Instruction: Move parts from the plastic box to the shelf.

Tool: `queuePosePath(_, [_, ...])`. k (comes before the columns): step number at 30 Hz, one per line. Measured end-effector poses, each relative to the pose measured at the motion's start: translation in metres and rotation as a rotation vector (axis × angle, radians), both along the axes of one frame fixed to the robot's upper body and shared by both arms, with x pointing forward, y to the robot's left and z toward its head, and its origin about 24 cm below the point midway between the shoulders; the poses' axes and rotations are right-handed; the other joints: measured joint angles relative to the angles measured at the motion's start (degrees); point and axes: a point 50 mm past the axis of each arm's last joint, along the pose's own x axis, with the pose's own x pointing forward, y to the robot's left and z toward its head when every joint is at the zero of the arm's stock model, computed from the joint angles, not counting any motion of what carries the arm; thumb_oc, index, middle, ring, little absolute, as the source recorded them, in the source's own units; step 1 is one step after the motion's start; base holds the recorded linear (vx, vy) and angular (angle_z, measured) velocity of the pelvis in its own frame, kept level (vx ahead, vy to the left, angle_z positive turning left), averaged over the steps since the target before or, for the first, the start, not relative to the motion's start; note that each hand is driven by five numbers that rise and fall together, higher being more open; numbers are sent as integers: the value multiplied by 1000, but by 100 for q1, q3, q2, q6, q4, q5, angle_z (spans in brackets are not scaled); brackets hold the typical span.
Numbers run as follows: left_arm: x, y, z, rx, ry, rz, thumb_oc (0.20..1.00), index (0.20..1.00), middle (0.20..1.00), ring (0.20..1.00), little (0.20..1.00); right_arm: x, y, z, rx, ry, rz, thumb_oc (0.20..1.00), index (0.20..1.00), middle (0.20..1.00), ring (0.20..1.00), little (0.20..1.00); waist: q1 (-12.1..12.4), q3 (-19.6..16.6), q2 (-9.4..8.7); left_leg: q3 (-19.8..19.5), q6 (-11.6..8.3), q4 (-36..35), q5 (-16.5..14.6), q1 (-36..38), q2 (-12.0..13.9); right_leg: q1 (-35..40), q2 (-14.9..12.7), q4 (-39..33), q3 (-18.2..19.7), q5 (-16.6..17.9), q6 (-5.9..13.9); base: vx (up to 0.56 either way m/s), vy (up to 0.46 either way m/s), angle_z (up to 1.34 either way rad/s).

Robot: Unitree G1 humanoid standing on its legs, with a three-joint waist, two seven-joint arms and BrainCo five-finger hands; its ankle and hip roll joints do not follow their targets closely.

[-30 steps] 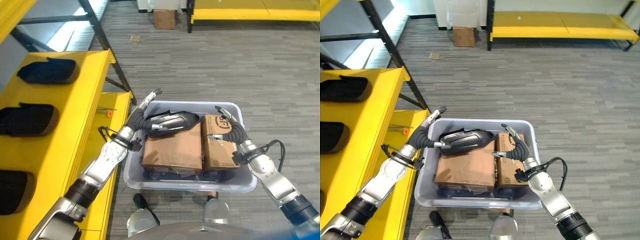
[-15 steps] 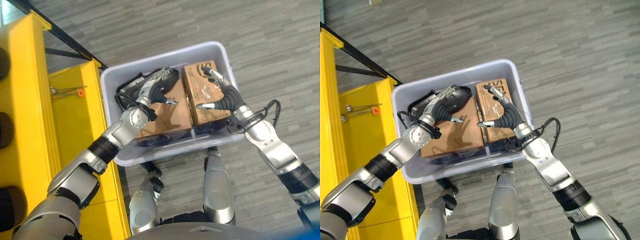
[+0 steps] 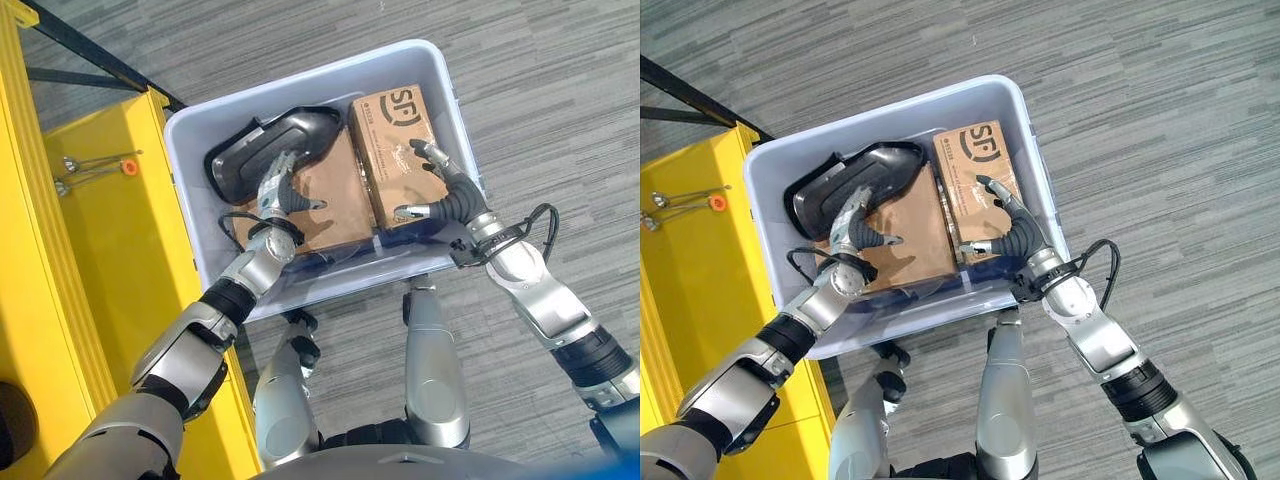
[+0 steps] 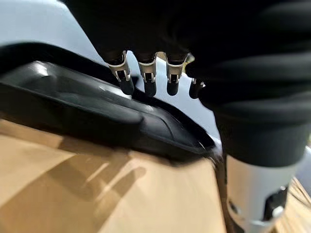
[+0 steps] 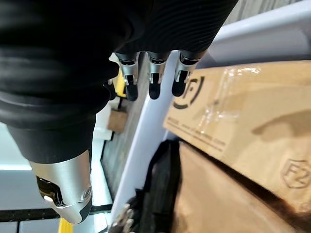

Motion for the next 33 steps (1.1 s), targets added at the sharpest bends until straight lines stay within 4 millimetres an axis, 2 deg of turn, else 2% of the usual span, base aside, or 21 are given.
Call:
queuePosePath(5, [1,22,3,0,-62,142,1000,1000,1000,1000,1000,1,0,3,1,-10,-3,1000,1000,1000,1000,1000,3,5,-12,-8,14,62,11,-277,33,-301,15,81,5,5,-9,-33,-36,-1])
queuePosePath(7, [1,34,13,-20,-122,198,1000,1000,1000,1000,1000,1,-1,1,1,-2,-9,1000,1000,1000,1000,1000,-4,25,-42,-5,19,69,15,-344,34,-371,15,92,16,13,-21,-25,-37,0])
queuePosePath(10, [4,39,29,-13,-203,221,1000,1000,1000,1000,1000,2,-1,3,2,-10,-11,1000,1000,1000,1000,1000,33,25,-42,-8,19,67,15,-355,32,-378,15,84,16,13,-21,0,0,0])
queuePosePath(15, [4,54,43,52,-248,243,1000,1000,1000,1000,1000,3,0,7,2,-23,-11,1000,1000,1000,1000,1000,6,23,-42,-5,19,67,15,-469,32,-495,15,78,15,19,-26,0,0,0])
queuePosePath(22, [17,45,55,195,-205,221,1000,1000,1000,1000,1000,7,6,20,-9,-55,12,1000,1000,1000,1000,1000,-31,24,-43,1,31,79,25,-676,32,-716,15,95,19,40,-43,0,0,0])
queuePosePath(25, [23,45,64,248,-184,225,1000,1000,1000,1000,1000,11,7,30,-12,-86,11,1000,1000,1000,1000,1000,-80,24,-46,10,31,106,25,-785,33,-861,18,138,47,44,-48,1,0,-1])
queuePosePath(29, [30,39,76,299,-155,213,1000,1000,1000,1000,1000,13,7,34,-21,-90,6,1000,1000,1000,1000,1000,-132,21,-53,11,32,142,25,-975,34,-1088,18,200,86,49,-56,5,-5,-2])
queuePosePath(33, [33,32,68,313,-89,195,1000,1000,1000,1000,1000,14,4,30,-25,-74,-8,1000,1000,1000,1000,1000,-206,21,-58,27,32,172,25,-1131,47,-1280,34,227,118,64,-77,7,-14,-3])
